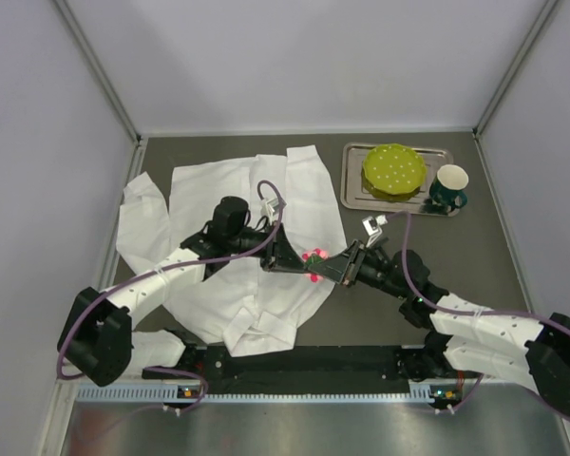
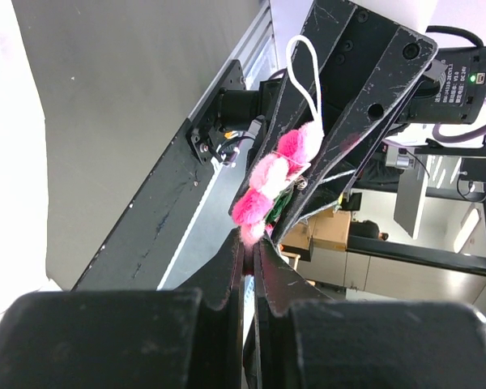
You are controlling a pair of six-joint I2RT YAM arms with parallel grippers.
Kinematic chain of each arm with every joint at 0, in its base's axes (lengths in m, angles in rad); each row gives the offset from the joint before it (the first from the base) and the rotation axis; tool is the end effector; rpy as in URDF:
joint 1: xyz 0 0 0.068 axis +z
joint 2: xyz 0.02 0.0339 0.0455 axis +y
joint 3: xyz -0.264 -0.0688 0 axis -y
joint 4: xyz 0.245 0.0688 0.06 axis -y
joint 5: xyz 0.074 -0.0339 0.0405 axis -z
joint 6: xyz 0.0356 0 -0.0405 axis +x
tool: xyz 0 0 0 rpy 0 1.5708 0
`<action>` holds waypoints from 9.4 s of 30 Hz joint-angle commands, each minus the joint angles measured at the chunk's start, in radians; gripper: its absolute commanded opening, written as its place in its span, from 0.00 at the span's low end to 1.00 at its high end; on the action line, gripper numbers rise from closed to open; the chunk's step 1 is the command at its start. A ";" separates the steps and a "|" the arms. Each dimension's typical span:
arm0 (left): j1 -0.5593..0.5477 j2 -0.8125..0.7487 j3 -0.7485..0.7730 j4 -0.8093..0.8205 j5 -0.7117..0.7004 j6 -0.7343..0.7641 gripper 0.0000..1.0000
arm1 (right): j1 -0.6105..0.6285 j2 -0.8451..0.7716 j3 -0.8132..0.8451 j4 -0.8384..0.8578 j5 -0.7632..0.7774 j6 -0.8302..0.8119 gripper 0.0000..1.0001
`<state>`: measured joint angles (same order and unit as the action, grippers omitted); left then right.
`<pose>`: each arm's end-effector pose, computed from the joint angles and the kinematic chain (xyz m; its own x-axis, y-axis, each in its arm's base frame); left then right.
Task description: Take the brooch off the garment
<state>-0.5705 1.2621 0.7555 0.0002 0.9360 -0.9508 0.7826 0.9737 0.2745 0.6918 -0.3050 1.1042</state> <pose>0.2087 -0.1679 0.2525 -0.9802 0.0555 -0.1903 0.1982 0.2822 -0.9387 0.1383 0.1526 0.2193 -0.7932 0.4126 -0.4479 -0.3937 0.2137 0.8941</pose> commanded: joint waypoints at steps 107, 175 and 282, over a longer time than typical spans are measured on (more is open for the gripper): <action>0.029 0.046 0.111 -0.114 -0.036 -0.079 0.00 | 0.044 -0.339 0.314 -0.876 0.159 -0.788 0.73; 0.040 -0.099 0.288 -0.709 -0.456 -0.528 0.00 | 0.397 0.264 0.388 -0.172 0.541 -1.420 0.11; 0.046 0.217 0.334 -0.112 -0.046 0.305 0.67 | -1.030 0.103 -0.058 -0.347 -0.559 -0.261 0.00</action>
<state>-0.5209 1.4952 1.0924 -0.1635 0.8669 -0.6552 -0.2386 1.0187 0.1898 0.1944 -0.8501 0.8410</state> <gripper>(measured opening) 0.670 0.036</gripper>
